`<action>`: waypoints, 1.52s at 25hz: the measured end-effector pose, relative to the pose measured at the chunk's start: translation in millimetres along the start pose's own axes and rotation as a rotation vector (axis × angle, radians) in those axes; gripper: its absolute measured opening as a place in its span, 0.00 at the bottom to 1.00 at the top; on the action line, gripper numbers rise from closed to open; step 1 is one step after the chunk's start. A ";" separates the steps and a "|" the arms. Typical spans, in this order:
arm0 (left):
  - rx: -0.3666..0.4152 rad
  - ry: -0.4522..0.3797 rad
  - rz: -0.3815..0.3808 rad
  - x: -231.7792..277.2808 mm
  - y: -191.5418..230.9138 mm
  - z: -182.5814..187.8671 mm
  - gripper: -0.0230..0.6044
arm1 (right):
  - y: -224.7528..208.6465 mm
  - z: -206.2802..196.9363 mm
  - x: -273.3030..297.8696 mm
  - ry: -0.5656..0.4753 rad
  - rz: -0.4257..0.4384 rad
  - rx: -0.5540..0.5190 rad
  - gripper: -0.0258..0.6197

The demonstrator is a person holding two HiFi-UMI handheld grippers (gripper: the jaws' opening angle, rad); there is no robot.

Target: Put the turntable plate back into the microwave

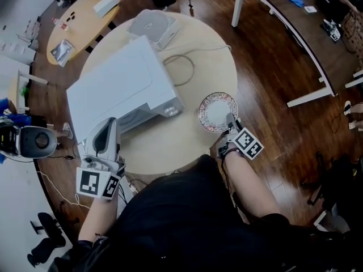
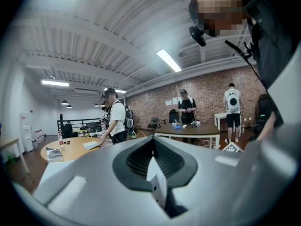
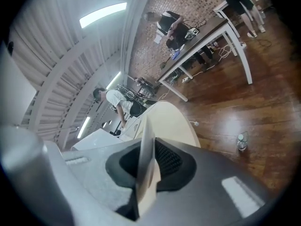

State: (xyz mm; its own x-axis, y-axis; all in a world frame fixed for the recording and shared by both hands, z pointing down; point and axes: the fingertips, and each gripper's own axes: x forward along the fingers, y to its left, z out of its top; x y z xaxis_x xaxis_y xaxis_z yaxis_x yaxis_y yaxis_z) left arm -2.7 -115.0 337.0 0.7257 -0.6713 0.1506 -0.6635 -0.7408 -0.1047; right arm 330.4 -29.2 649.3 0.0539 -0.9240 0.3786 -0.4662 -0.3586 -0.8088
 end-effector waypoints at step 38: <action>-0.042 -0.086 0.119 -112.7 53.9 -27.0 0.04 | 63.5 -36.0 -39.7 -0.049 0.095 0.177 0.09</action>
State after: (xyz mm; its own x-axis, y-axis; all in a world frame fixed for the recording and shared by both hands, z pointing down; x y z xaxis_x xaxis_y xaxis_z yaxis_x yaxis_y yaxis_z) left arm -125.2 -78.6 340.9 0.6532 -0.7552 0.0543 -0.7515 -0.6554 -0.0755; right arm 266.8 -10.5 599.1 0.0622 -0.9585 0.2782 -0.3092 -0.2836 -0.9077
